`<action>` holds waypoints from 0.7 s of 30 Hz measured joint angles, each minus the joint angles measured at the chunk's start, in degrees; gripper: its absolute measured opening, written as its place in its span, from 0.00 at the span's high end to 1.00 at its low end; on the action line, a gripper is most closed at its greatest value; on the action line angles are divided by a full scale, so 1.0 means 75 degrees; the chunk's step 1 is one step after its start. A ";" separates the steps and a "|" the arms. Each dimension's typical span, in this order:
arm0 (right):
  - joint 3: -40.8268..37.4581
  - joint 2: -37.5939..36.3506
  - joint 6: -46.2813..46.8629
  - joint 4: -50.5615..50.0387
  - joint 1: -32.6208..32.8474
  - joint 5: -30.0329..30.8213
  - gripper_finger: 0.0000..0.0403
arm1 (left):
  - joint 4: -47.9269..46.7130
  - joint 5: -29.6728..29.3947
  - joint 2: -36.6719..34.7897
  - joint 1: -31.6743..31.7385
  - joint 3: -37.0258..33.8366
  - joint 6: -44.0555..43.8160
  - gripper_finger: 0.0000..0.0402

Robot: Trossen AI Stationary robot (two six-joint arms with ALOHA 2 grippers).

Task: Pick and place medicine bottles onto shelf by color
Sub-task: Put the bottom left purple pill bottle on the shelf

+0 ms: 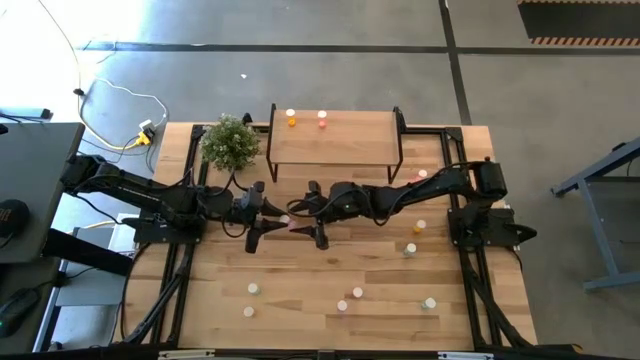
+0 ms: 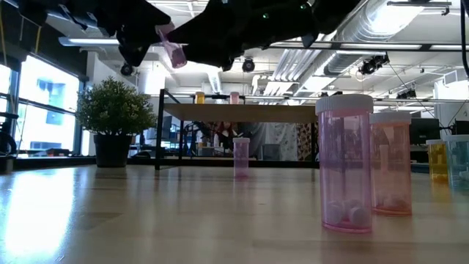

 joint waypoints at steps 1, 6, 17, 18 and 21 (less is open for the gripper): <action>0.0016 0.0000 -0.0002 0.0016 -0.0002 0.0001 0.38 | 0.0023 -0.0012 0.0000 0.0000 0.0000 0.0002 0.70; 0.0019 -0.0006 0.0120 0.0140 -0.0004 0.0001 0.40 | 0.0126 -0.0042 0.0000 0.0000 -0.0002 0.0014 0.70; 0.0019 -0.0006 0.0399 0.0180 -0.0014 -0.0025 0.50 | 0.0158 -0.0358 0.0000 0.0003 -0.0002 0.0055 0.70; 0.0019 -0.0006 0.0403 0.0187 -0.0024 -0.0025 0.50 | 0.0171 -0.0368 0.0000 0.0003 -0.0001 0.0059 0.70; 0.0019 -0.0006 0.0411 0.0198 -0.0056 -0.0025 0.50 | 0.0249 -0.0392 0.0000 0.0003 0.0000 0.0068 0.70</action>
